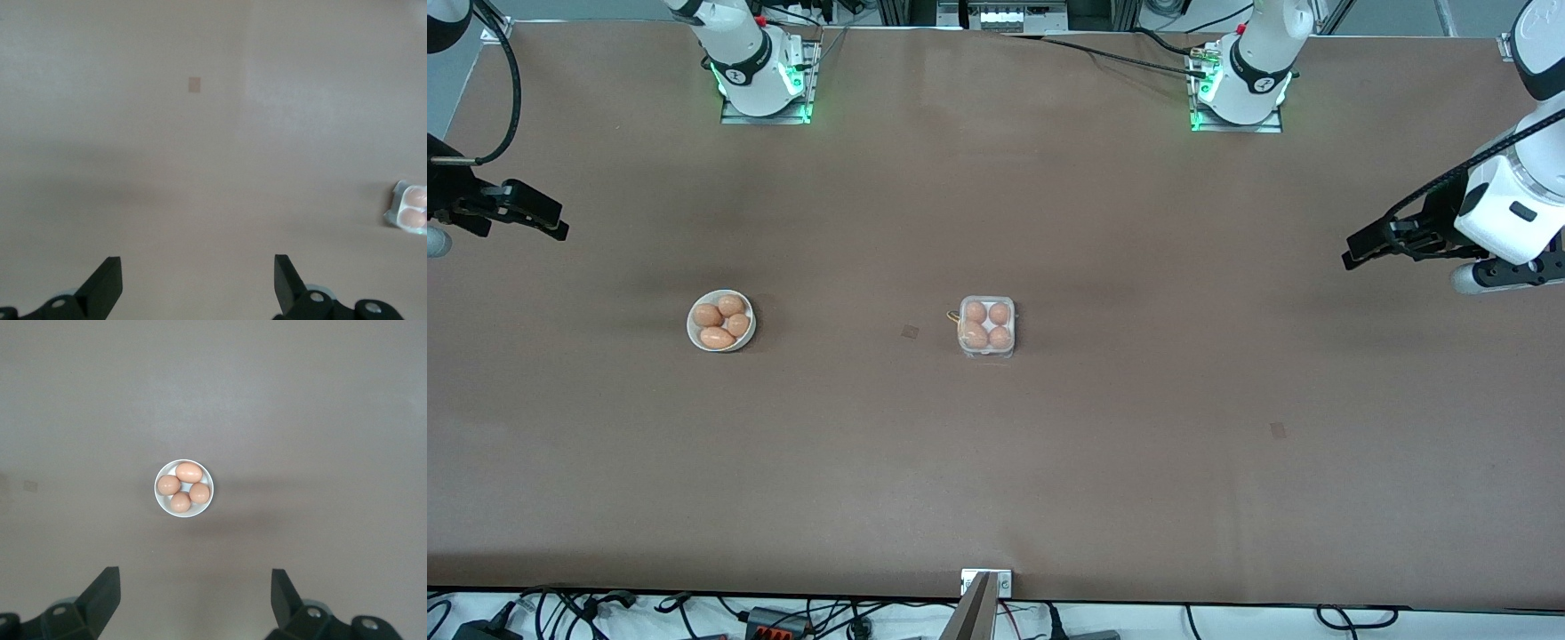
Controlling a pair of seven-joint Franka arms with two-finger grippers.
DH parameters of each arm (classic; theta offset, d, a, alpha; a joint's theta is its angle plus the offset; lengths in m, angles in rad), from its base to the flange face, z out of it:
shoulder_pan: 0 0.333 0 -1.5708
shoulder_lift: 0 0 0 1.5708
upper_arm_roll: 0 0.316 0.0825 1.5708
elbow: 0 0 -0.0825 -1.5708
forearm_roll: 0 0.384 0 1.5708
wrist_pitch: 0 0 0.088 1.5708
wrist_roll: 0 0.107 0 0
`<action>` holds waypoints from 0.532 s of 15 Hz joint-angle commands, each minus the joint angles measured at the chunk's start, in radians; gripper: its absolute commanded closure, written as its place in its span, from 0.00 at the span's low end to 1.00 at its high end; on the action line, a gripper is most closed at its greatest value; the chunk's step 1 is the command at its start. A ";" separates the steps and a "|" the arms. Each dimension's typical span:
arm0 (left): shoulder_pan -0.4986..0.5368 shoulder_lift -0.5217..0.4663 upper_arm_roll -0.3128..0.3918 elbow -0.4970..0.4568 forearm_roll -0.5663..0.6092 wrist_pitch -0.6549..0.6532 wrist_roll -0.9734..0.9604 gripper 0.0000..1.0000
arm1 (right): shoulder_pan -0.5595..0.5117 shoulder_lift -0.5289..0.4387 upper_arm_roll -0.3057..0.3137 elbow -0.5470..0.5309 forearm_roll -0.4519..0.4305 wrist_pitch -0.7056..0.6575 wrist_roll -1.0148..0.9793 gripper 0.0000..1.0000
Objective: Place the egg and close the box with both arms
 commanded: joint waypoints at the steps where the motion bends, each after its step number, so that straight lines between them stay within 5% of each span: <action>1: -0.010 -0.002 0.005 0.025 0.039 -0.046 0.032 0.00 | -0.016 -0.019 0.015 -0.019 0.018 -0.006 -0.007 0.00; 8: -0.008 0.007 0.006 0.042 0.061 -0.047 0.086 0.00 | -0.016 -0.029 0.015 -0.019 0.016 -0.020 -0.013 0.00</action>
